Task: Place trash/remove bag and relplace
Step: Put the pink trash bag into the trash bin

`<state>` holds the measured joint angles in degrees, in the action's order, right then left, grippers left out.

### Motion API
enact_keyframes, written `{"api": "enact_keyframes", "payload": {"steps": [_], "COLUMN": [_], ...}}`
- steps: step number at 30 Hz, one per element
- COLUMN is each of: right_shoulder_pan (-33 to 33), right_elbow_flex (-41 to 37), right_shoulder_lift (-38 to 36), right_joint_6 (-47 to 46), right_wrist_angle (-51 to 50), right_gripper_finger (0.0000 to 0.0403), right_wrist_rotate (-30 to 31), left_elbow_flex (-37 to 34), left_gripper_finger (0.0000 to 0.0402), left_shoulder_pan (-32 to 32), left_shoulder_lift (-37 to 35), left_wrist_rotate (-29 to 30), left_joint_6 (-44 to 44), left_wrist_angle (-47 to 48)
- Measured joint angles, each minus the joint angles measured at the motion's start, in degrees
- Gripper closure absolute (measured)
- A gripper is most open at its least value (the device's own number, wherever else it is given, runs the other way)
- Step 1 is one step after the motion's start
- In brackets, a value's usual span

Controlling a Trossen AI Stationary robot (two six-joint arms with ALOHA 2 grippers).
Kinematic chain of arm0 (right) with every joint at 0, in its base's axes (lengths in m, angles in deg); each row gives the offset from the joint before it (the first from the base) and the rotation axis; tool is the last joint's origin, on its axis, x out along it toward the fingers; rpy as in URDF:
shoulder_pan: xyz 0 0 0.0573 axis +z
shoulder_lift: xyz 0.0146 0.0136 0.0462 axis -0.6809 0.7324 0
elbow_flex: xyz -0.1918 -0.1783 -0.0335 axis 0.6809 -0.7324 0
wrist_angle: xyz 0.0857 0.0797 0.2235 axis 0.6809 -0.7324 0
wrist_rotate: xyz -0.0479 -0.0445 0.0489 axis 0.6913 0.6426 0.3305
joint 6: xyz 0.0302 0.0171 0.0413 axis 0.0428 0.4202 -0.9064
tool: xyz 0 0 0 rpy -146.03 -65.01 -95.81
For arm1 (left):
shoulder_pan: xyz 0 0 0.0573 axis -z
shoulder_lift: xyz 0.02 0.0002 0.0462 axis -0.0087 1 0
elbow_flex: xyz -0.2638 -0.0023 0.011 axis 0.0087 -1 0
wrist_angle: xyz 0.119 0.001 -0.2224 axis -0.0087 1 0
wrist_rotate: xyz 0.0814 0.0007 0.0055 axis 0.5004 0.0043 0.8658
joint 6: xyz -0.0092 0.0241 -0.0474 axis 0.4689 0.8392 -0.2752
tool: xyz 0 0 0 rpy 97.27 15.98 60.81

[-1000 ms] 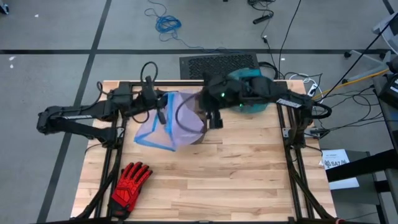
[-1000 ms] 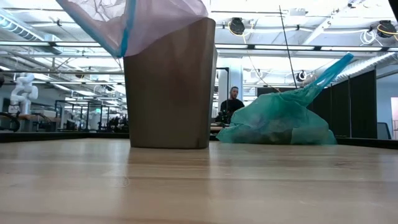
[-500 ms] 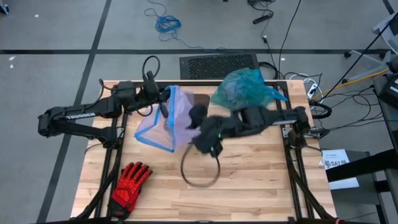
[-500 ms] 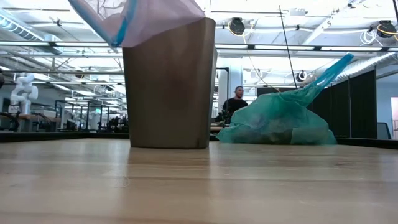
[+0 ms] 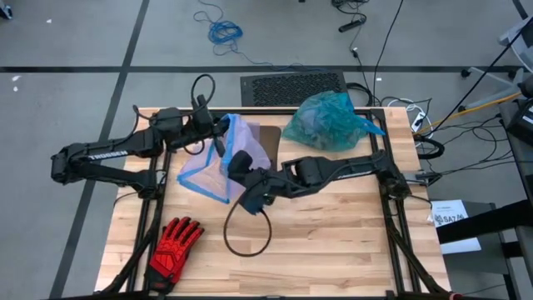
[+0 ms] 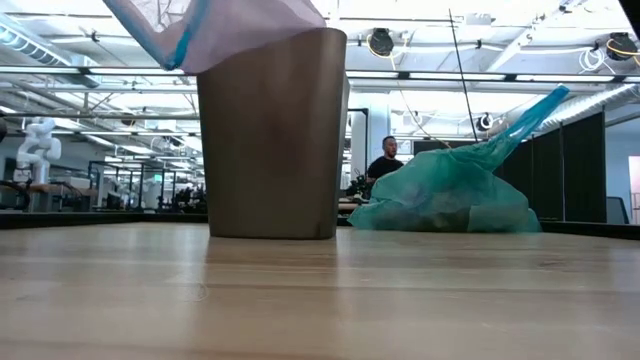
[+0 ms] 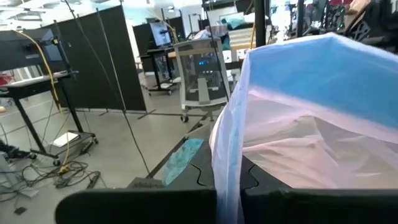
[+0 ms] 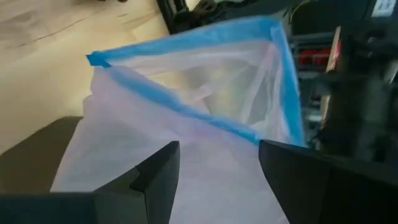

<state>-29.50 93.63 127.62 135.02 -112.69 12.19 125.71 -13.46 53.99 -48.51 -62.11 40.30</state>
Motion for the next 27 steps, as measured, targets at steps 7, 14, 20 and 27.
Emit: {"api": "enact_keyframes", "payload": {"steps": [7,14,20,27], "right_shoulder_pan": [0.19,-2.01,-5.68,-6.73], "right_elbow_flex": [0.00,0.09,0.09,0.07], "right_shoulder_lift": [0.20,0.85,1.34,1.24], "right_joint_6": [6.95,11.74,6.79,0.09], "right_wrist_angle": [3.51,6.51,3.37,-0.82], "right_gripper_finger": [0.0190,0.0191,0.0250,0.0391], "right_wrist_rotate": [-0.22,0.07,0.54,2.15], "left_elbow_flex": [0.00,0.00,0.00,0.00], "left_gripper_finger": [0.0402,0.0402,0.0402,0.0402], "left_shoulder_pan": [-0.37,-0.33,-0.41,-0.36], "left_shoulder_lift": [0.00,-0.02,-0.04,-0.07], "left_wrist_rotate": [0.00,0.00,0.25,-0.15], "left_joint_6": [0.02,0.00,0.04,0.02], "left_wrist_angle": [1.64,1.52,1.53,1.50]}}
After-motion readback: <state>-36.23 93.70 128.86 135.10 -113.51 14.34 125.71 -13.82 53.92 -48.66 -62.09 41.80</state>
